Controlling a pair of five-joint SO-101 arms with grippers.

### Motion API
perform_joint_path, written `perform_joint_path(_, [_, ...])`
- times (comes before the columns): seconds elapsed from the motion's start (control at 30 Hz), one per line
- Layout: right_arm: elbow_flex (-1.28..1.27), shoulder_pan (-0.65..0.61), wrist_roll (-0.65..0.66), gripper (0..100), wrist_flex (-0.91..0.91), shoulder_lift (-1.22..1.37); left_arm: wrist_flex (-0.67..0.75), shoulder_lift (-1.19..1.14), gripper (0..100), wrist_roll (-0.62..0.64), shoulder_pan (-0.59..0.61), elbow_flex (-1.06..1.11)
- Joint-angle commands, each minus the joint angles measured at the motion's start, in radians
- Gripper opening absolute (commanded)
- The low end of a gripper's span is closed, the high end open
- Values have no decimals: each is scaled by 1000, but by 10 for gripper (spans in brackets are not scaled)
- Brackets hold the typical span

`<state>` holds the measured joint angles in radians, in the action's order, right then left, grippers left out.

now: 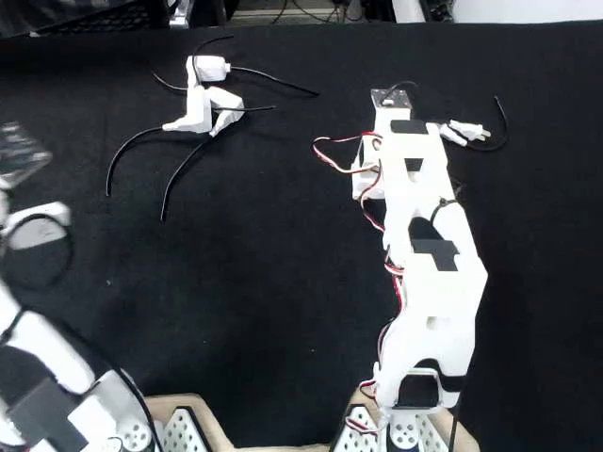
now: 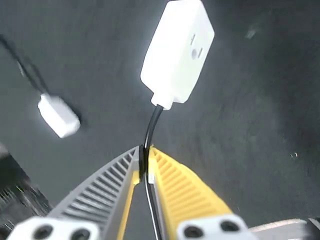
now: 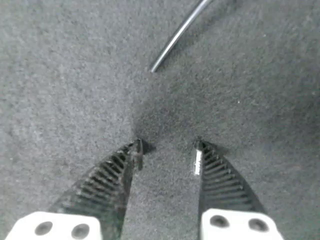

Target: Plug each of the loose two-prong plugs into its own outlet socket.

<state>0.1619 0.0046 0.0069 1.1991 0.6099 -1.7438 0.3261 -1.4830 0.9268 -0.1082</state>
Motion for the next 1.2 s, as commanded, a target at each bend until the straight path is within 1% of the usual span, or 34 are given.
perform_joint_path(0.0, [-4, -35, 12, 159, -21, -4, 55, -5, 29, -411, 154, 10])
perform_joint_path(0.07, [-4, -35, 12, 159, -21, -4, 109, -8, 29, -448, 208, 79])
perform_joint_path(0.2, [-5, -37, 12, 159, -21, -4, 288, 5, 29, -514, 274, 260])
perform_joint_path(0.3, [-5, -37, 12, 159, -21, -4, 400, 5, 28, -562, 325, 352])
perform_joint_path(0.4, [-4, -37, 12, 159, -21, -2, 462, 5, 28, -651, 371, 424])
perform_joint_path(0.5, [-1, -48, 12, 159, -21, -2, 448, 17, 28, -675, 363, 489])
perform_joint_path(0.63, [-1, -51, 14, 159, -21, -2, 376, 137, 28, -675, 272, 624])
perform_joint_path(0.73, [-2, -51, 14, 159, -21, -2, 341, 302, 28, -674, 177, 768])
perform_joint_path(0.93, [-2, -49, 14, 159, -21, -2, 359, 733, 28, -674, -27, 1194])
perform_joint_path(0.97, [-2, -49, 14, 159, -21, -2, 390, 812, 28, -674, -62, 1276])
perform_joint_path(1.03, [-2, -49, 14, 159, -21, -2, 509, 985, 28, -674, -122, 1438])
perform_joint_path(1.07, [-2, -49, 14, 159, -21, -2, 589, 1077, 28, -674, -147, 1523])
perform_joint_path(1.17, [-2, -49, 14, 159, -21, -2, 887, 1358, 28, -672, -206, 1799])
